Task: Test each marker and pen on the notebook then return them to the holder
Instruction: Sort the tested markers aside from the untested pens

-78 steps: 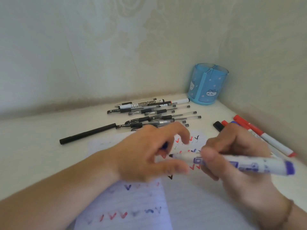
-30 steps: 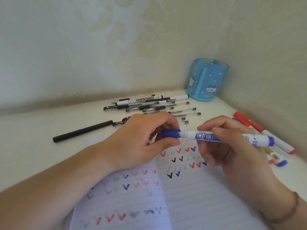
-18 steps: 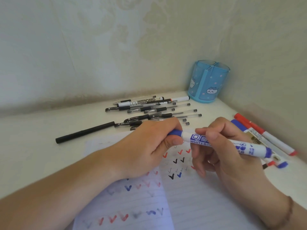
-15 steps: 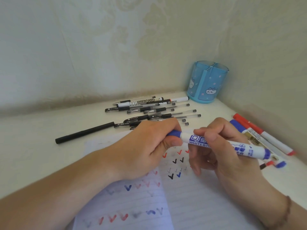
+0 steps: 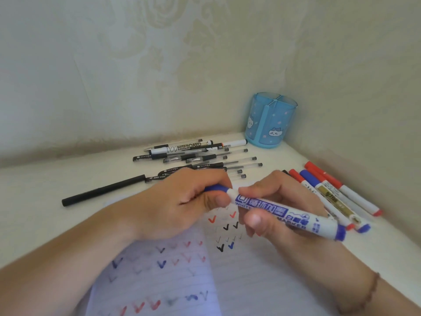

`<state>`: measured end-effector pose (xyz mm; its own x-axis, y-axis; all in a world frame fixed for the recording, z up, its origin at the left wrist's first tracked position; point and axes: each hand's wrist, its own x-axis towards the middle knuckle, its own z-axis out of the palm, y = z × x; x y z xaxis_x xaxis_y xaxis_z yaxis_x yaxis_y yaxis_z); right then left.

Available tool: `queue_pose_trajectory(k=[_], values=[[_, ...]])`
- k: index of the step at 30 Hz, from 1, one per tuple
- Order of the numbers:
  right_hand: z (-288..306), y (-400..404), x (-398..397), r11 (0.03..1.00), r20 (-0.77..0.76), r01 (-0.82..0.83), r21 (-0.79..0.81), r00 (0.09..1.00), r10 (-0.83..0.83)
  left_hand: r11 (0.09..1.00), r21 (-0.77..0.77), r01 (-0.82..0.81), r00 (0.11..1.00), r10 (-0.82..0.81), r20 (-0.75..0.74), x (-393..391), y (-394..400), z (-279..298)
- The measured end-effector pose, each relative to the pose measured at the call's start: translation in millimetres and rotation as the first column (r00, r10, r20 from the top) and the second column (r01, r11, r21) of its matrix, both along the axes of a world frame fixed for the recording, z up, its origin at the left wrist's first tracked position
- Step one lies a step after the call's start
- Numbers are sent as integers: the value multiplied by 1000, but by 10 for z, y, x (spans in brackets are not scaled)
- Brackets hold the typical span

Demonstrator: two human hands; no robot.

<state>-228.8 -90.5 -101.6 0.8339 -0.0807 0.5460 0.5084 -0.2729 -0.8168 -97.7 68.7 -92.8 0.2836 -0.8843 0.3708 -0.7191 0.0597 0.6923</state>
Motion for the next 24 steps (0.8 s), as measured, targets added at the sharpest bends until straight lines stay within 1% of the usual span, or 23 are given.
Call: queue_pose_trajectory(k=[1, 3, 4, 5, 6, 7, 8, 9, 10, 11, 12, 13, 14, 15, 16, 17, 18, 19, 21, 24], values=[[58, -68, -36, 998, -43, -31, -48, 999, 29, 999, -32, -14, 1000, 14, 6, 28, -3, 16], [166, -187, -103, 971, -151, -109, -214, 986, 78, 995, -94, -37, 999, 36, -21, 63, -2, 41], [189, -241, -118, 959, -212, -173, -227, 969, 125, 992, -118, -49, 999, 47, -26, 67, 2, 40], [195, -270, -113, 962, -269, -239, -134, 943, 197, 988, -139, -66, 998, 66, -6, 67, 2, 26], [211, -271, -100, 960, -309, -280, 23, 911, 273, 984, -154, -85, 996, 89, 23, 59, -1, 1], [216, -267, -82, 948, -330, -279, 154, 890, 315, 981, -164, -106, 992, 115, 48, 53, -11, -29], [209, -258, -54, 941, -339, -257, 222, 884, 322, 977, -164, -135, 986, 149, 76, 50, -20, -53], [196, -260, -32, 956, -337, -203, 210, 903, 266, 970, -161, -180, 974, 199, 110, 56, -26, -77], [190, -271, -16, 979, -329, -127, 160, 928, 174, 959, -153, -241, 953, 263, 149, 72, -26, -90], [198, -302, -7, 995, -317, -19, 101, 947, 50, 939, -144, -311, 924, 335, 186, 105, -20, -102], [221, -343, 0, 991, -303, 112, 71, 949, -86, 912, -146, -385, 885, 409, 223, 148, -10, -111], [261, -407, -4, 967, -290, 249, 48, 930, -225, 878, -155, -452, 838, 478, 263, 201, 2, -123], [295, -500, -11, 922, -282, 387, -19, 883, -376, 844, -164, -511, 789, 536, 300, 253, 13, -133], [312, -613, -26, 845, -263, 507, -172, 803, -535, 812, -164, -560, 743, 580, 334, 304, 20, -148], [318, -732, -45, 728, -243, 574, -376, 697, -675, 786, -155, -598, 707, 609, 361, 344, 26, -164], [306, -847, -68, 605, -225, 585, -540, 592, -774, 765, -137, -629, 680, 627, 379, 374, 29, -180], [288, -940, -87, 519, -228, 568, -638, 505, -833, 747, -118, -654, 661, 641, 390, 391, 32, -193], [266, -1007, -97, 482, -253, 546, -685, 442, -860, 731, -99, -675, 646, 651, 399, 399, 34, -203], [191, -1100, -82, 446, -282, 499, -742, 372, -885, 697, -63, -715, 617, 670, 413, 414, 42, -219], [98, -1164, -32, 392, -250, 444, -805, 345, -905, 646, -20, -763, 578, 697, 424, 483, 81, -215]])
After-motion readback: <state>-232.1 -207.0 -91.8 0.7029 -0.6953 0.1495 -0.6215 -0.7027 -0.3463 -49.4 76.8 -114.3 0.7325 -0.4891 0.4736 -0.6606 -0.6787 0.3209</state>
